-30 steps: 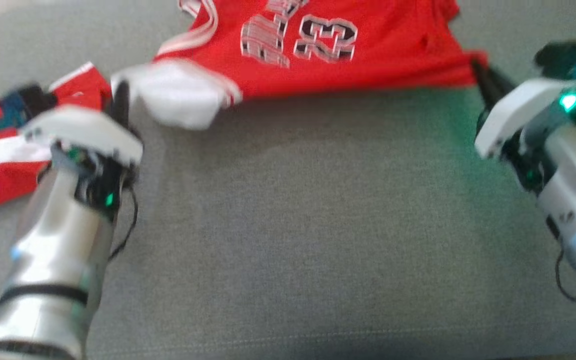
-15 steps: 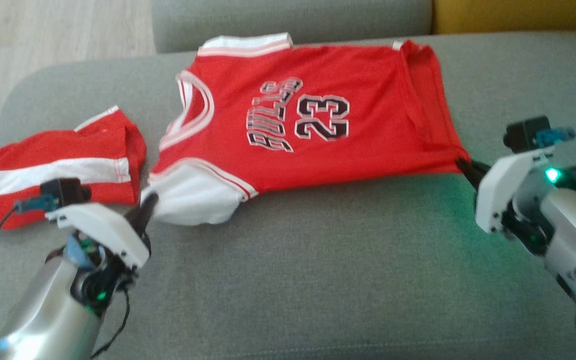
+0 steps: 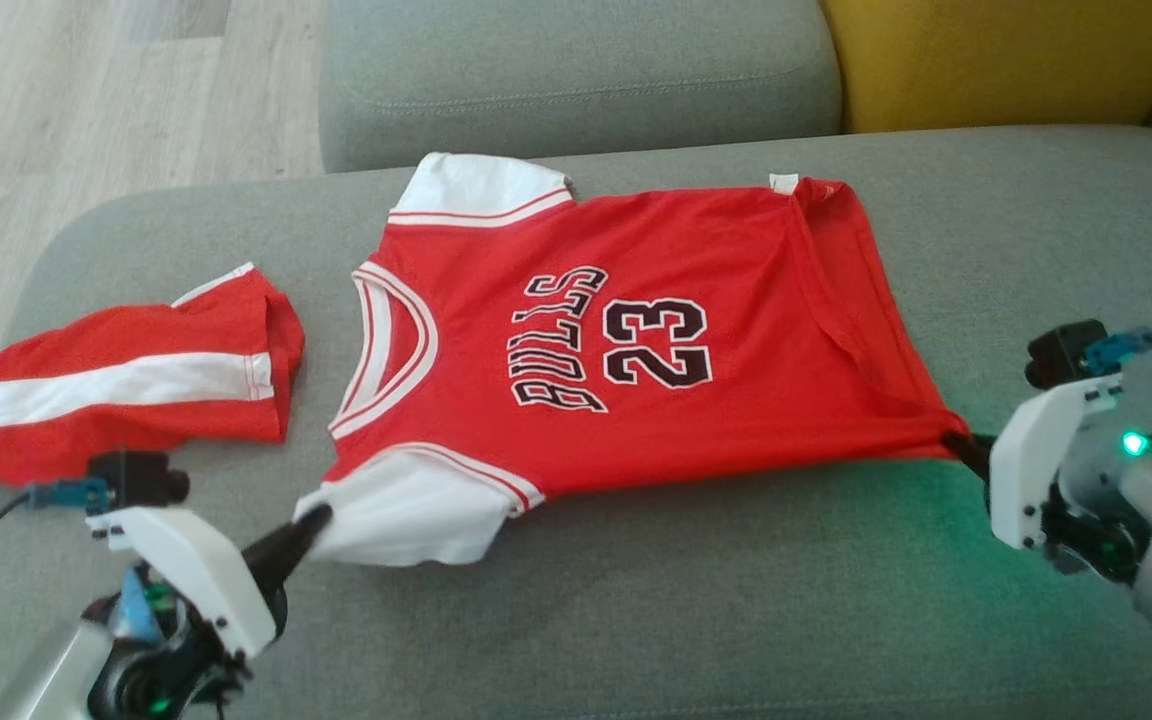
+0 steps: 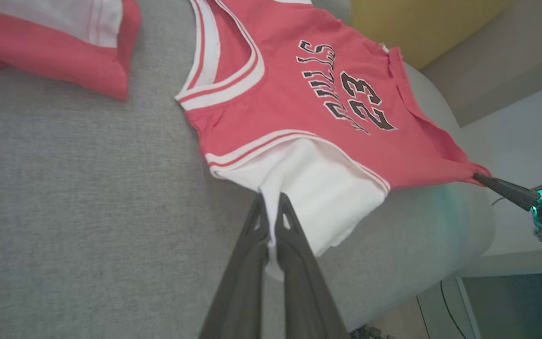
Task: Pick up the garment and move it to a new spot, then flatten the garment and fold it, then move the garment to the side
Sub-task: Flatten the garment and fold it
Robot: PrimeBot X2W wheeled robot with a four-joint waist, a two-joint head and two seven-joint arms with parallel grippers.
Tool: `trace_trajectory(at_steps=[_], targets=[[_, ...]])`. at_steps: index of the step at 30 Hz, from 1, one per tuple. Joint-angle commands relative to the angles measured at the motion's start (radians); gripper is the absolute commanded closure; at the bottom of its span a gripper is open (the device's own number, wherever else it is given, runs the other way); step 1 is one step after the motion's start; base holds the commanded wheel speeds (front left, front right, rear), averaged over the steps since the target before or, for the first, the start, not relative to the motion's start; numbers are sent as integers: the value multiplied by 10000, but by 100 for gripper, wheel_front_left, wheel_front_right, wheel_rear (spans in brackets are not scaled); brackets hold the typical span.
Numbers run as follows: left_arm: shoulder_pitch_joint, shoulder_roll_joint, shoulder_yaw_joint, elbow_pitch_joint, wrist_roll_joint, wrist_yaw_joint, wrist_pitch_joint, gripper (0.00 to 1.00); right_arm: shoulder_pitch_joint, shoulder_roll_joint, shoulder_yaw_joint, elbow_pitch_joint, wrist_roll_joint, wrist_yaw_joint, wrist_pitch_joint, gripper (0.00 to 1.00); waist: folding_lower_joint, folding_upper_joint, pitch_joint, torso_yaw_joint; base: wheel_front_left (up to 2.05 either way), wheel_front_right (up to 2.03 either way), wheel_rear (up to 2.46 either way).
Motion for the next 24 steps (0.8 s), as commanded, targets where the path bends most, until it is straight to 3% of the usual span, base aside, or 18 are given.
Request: trace_trajectory(at_steps=[1,12,24], targets=[[-351,576,481,-520,-83,79,102,100,49,-451,-19,-191,132,-7,94,100,1,-1,-23,-20,0,0,0],[942,1546,190,-2319,-488,266,1380,100,669,-1418,225,-1049,1135,-7,2124,100,1,-1,-268,-235,0,0,0],[1955,2599,215,-4018,-1797,414,3110,100,1424,-2184,-44,-2152,2139,-7,4141,100,1,-1,-395,-327,0,0,0]])
